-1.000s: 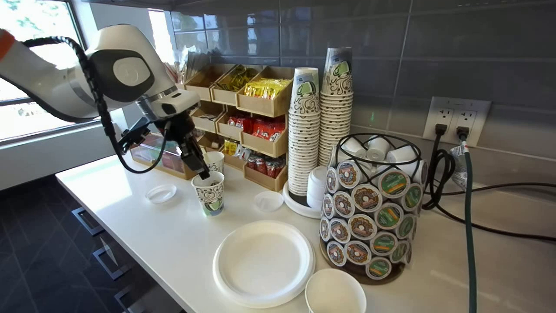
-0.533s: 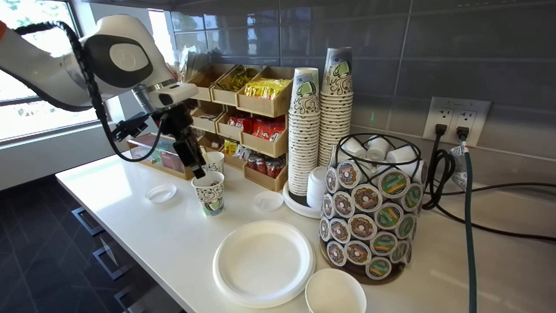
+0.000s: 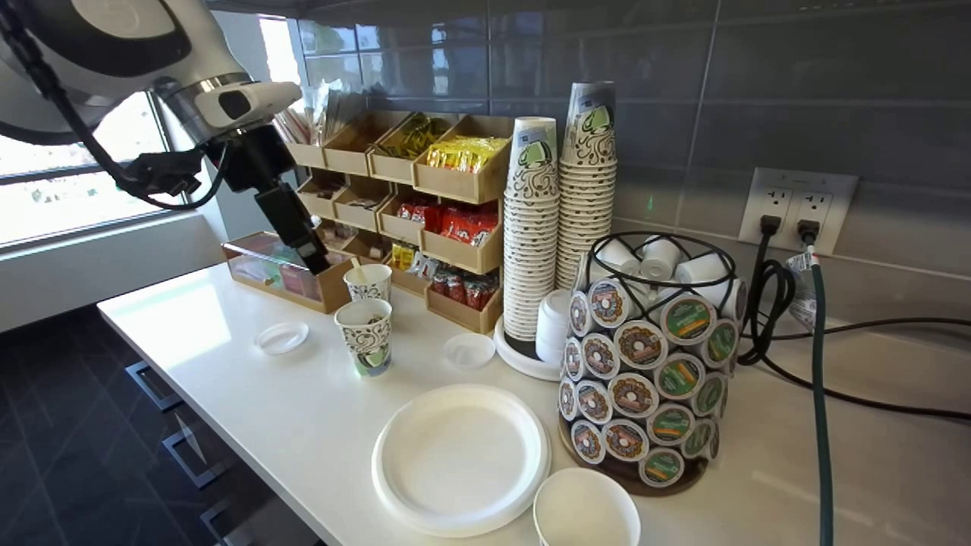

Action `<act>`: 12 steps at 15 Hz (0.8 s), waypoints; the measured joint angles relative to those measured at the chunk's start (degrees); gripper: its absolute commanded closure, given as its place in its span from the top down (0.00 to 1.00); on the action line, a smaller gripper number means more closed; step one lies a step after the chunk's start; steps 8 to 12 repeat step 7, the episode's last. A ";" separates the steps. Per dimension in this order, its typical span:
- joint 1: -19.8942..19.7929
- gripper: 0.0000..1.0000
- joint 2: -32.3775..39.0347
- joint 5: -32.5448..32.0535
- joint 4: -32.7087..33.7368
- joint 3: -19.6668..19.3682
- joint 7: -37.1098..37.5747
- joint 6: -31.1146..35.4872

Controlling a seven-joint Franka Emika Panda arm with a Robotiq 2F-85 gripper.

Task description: Shift the white sachet from the plate to the cup

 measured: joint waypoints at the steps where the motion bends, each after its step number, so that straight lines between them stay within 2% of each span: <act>1: 0.05 1.00 -2.14 0.00 -1.19 -0.33 -1.84 -0.01; 7: -0.27 1.00 -11.17 0.46 -6.60 -3.86 -12.50 0.01; 12: -0.27 1.00 -11.17 0.46 -6.60 -3.86 -12.50 0.01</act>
